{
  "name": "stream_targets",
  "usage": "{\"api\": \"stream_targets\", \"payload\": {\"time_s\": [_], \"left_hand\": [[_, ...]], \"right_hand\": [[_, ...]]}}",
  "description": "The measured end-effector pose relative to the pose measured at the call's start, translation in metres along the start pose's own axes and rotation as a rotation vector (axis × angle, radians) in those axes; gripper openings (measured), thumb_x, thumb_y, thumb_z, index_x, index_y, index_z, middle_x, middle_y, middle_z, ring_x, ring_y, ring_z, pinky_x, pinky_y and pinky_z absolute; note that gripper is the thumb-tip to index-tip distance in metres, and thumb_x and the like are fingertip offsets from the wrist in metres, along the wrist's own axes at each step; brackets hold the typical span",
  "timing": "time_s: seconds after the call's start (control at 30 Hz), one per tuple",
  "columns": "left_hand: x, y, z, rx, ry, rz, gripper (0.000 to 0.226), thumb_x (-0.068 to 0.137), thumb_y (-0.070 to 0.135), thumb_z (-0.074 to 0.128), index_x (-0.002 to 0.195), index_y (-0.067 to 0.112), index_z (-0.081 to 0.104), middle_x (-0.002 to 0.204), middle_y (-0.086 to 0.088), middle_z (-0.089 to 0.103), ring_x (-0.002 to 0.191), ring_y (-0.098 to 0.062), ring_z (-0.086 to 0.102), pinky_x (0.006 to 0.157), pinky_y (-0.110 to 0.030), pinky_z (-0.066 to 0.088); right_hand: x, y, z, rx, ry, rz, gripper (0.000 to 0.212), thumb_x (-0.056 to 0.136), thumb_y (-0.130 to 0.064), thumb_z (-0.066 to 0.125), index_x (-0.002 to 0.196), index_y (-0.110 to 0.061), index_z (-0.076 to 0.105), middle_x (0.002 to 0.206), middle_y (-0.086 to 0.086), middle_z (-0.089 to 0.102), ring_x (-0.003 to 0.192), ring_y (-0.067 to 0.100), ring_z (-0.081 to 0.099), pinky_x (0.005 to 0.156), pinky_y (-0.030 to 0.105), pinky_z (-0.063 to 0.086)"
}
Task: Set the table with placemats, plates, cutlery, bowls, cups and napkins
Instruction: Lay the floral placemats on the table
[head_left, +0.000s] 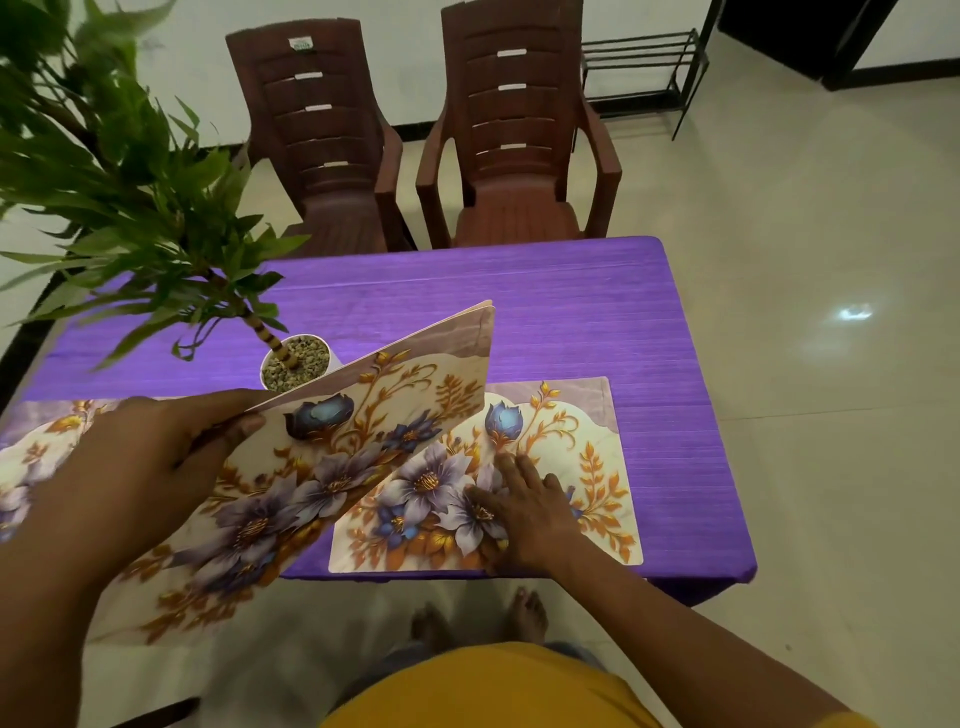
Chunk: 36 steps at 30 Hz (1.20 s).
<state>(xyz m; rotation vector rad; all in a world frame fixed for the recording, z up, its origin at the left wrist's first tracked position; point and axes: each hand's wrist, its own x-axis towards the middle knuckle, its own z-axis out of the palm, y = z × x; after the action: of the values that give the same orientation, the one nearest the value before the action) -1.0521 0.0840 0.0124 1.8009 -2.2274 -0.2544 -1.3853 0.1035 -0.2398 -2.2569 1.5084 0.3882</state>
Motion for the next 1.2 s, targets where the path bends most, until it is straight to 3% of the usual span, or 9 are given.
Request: {"api": "stream_targets", "payload": {"time_s": [0.23, 0.33, 0.6, 0.7, 0.77, 0.87, 0.97, 1.1, 1.2], "left_hand": [[0.016, 0.002, 0.000, -0.057, -0.042, 0.062, 0.039, 0.100, 0.061, 0.045, 0.138, 0.052, 0.051, 0.062, -0.001, 0.068, 0.055, -0.022, 0.065, 0.056, -0.043, 0.055], [0.027, 0.006, -0.004, -0.070, -0.036, 0.103, 0.024, 0.101, 0.059, 0.049, 0.121, 0.064, 0.062, 0.060, -0.002, 0.067, 0.054, -0.021, 0.065, 0.055, -0.041, 0.054], [0.048, 0.013, -0.016, -0.069, -0.045, 0.149, 0.037, 0.094, 0.044, 0.052, 0.123, 0.039, 0.075, 0.050, 0.003, 0.056, 0.048, -0.017, 0.055, 0.052, -0.034, 0.047], [0.055, 0.014, -0.020, -0.099, -0.050, 0.187, 0.037, 0.093, 0.044, 0.052, 0.122, 0.038, 0.075, 0.058, 0.005, 0.064, 0.054, -0.017, 0.062, 0.054, -0.034, 0.051], [0.061, 0.015, -0.020, -0.147, -0.068, 0.214, 0.037, 0.094, 0.047, 0.051, 0.125, 0.041, 0.071, 0.070, 0.004, 0.072, 0.063, -0.018, 0.068, 0.056, -0.036, 0.054], [0.075, 0.014, -0.013, -0.184, -0.065, 0.257, 0.038, 0.094, 0.050, 0.051, 0.127, 0.043, 0.068, 0.073, -0.001, 0.073, 0.064, -0.024, 0.069, 0.059, -0.040, 0.057], [0.088, 0.026, -0.003, -0.243, -0.090, 0.303, 0.034, 0.101, 0.051, 0.049, 0.126, 0.044, 0.070, 0.077, 0.005, 0.074, 0.066, -0.017, 0.070, 0.062, -0.042, 0.059], [0.099, 0.078, 0.018, -0.465, 0.012, 0.338, 0.018, 0.105, 0.034, 0.059, 0.112, 0.047, 0.068, 0.077, 0.026, 0.071, 0.065, 0.005, 0.063, 0.059, -0.016, 0.049], [0.112, 0.121, 0.042, -0.674, 0.038, 0.295, 0.021, 0.102, 0.039, 0.056, 0.109, 0.041, 0.075, 0.084, 0.001, 0.075, 0.072, -0.015, 0.070, 0.064, -0.032, 0.055]], "right_hand": [[0.000, -0.002, 0.003, 0.021, 0.032, 0.015, 0.090, 0.084, -0.061, 0.070, 0.157, -0.045, 0.020, 0.171, 0.014, -0.002, 0.157, 0.043, -0.004, 0.118, 0.060, 0.025], [-0.002, -0.006, 0.003, 0.039, 0.040, 0.027, 0.083, 0.088, -0.060, 0.066, 0.157, -0.043, 0.023, 0.172, 0.015, -0.001, 0.157, 0.043, -0.003, 0.118, 0.060, 0.026], [-0.004, -0.014, 0.000, 0.047, 0.009, 0.053, 0.081, 0.090, -0.064, 0.058, 0.158, -0.043, 0.018, 0.172, 0.016, -0.005, 0.157, 0.044, -0.008, 0.118, 0.061, 0.022], [-0.005, -0.011, -0.001, 0.087, -0.007, 0.055, 0.086, 0.088, -0.063, 0.063, 0.158, -0.043, 0.017, 0.172, 0.012, -0.005, 0.158, 0.040, -0.008, 0.121, 0.058, 0.020], [-0.007, -0.007, -0.005, 0.216, 0.024, 0.092, 0.092, 0.083, -0.068, 0.066, 0.157, -0.043, 0.019, 0.173, 0.007, 0.001, 0.159, 0.034, -0.002, 0.122, 0.055, 0.023], [-0.016, 0.001, -0.016, 0.501, 0.216, 0.213, 0.084, 0.080, -0.073, 0.058, 0.153, -0.039, 0.038, 0.164, 0.000, 0.034, 0.150, 0.025, 0.031, 0.115, 0.043, 0.037], [-0.025, 0.014, -0.030, 0.919, 0.395, 0.322, 0.063, 0.085, -0.055, 0.073, 0.141, -0.030, 0.057, 0.137, -0.006, 0.062, 0.124, 0.012, 0.058, 0.099, 0.028, 0.047], [-0.038, 0.044, -0.050, 1.299, 0.494, 0.427, 0.042, 0.089, -0.038, 0.081, 0.126, -0.026, 0.064, 0.115, 0.000, 0.070, 0.103, 0.013, 0.068, 0.092, 0.031, 0.056], [-0.055, 0.075, -0.065, 1.508, 0.634, 0.485, 0.019, 0.094, -0.020, 0.076, 0.110, -0.024, 0.067, 0.095, 0.005, 0.073, 0.083, 0.017, 0.068, 0.078, 0.034, 0.054]]}}
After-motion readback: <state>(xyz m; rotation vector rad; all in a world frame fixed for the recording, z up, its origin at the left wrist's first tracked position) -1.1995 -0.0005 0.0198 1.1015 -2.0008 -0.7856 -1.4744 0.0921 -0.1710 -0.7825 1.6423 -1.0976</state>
